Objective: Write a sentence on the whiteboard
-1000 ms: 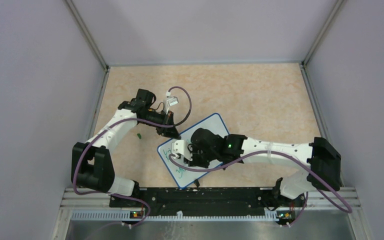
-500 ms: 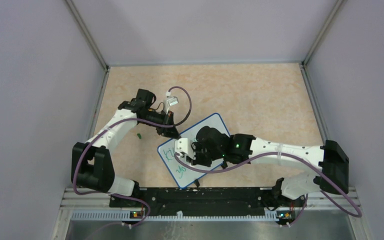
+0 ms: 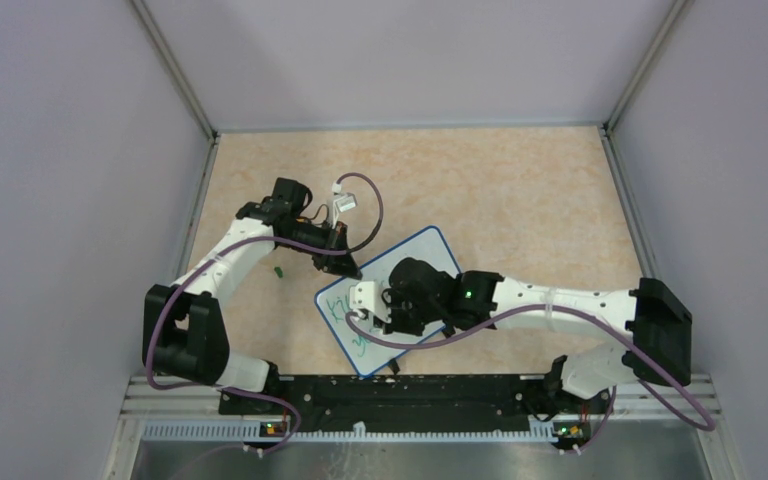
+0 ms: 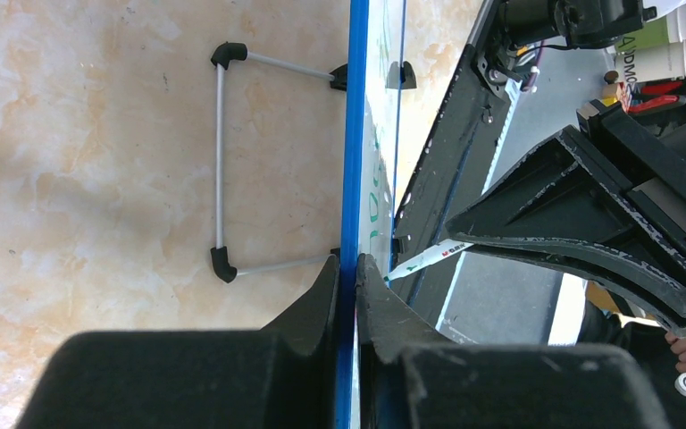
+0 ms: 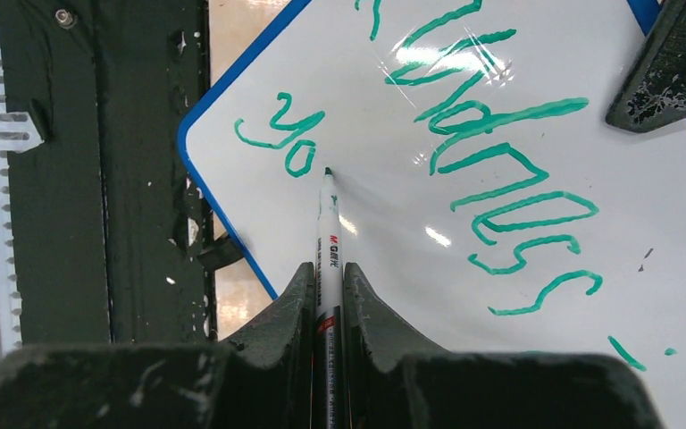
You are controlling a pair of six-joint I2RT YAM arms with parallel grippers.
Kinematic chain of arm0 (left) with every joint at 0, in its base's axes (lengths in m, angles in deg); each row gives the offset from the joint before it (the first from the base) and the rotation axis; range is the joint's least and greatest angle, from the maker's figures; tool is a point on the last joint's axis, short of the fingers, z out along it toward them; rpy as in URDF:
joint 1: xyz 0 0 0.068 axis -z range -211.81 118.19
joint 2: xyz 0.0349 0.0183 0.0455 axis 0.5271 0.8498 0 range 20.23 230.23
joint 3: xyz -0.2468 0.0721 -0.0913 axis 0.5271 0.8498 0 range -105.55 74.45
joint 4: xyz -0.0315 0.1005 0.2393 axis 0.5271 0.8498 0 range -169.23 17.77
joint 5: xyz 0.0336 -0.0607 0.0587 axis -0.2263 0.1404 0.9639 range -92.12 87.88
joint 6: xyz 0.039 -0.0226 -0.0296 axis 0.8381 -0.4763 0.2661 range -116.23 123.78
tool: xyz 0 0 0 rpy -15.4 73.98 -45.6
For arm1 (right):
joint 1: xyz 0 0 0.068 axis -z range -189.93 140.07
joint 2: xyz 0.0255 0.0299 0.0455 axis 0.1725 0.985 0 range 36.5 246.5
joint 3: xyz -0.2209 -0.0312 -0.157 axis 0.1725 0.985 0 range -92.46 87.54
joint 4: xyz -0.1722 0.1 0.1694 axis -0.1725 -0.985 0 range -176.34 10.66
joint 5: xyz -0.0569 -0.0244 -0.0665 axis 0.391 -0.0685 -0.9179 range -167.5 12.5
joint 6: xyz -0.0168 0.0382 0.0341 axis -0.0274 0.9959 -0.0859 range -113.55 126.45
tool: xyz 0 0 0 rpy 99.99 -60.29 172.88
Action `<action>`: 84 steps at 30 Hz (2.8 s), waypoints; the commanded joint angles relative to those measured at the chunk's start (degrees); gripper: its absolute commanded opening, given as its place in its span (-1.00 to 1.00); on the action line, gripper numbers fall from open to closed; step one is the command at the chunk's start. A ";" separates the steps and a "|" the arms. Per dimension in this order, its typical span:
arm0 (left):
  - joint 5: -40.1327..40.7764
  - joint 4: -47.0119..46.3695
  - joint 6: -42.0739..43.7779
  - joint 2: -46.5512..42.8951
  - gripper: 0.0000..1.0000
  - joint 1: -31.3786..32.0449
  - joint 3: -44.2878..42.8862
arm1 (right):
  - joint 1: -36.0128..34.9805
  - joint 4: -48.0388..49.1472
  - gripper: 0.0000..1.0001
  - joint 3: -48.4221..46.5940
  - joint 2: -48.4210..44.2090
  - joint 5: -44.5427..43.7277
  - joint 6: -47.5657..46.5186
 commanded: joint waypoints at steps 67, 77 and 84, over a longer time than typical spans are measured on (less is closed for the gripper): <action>6.28 -0.05 1.04 1.64 -1.00 1.51 2.35 | 3.22 -1.59 -1.00 1.47 -1.90 0.54 -0.88; 6.35 0.00 1.03 1.60 -1.00 1.51 2.33 | 2.37 -3.48 -1.00 1.90 -2.24 1.09 -2.31; 6.35 0.00 1.09 1.87 -1.00 1.51 2.35 | 2.37 -4.98 -1.00 1.21 -4.28 0.76 -2.67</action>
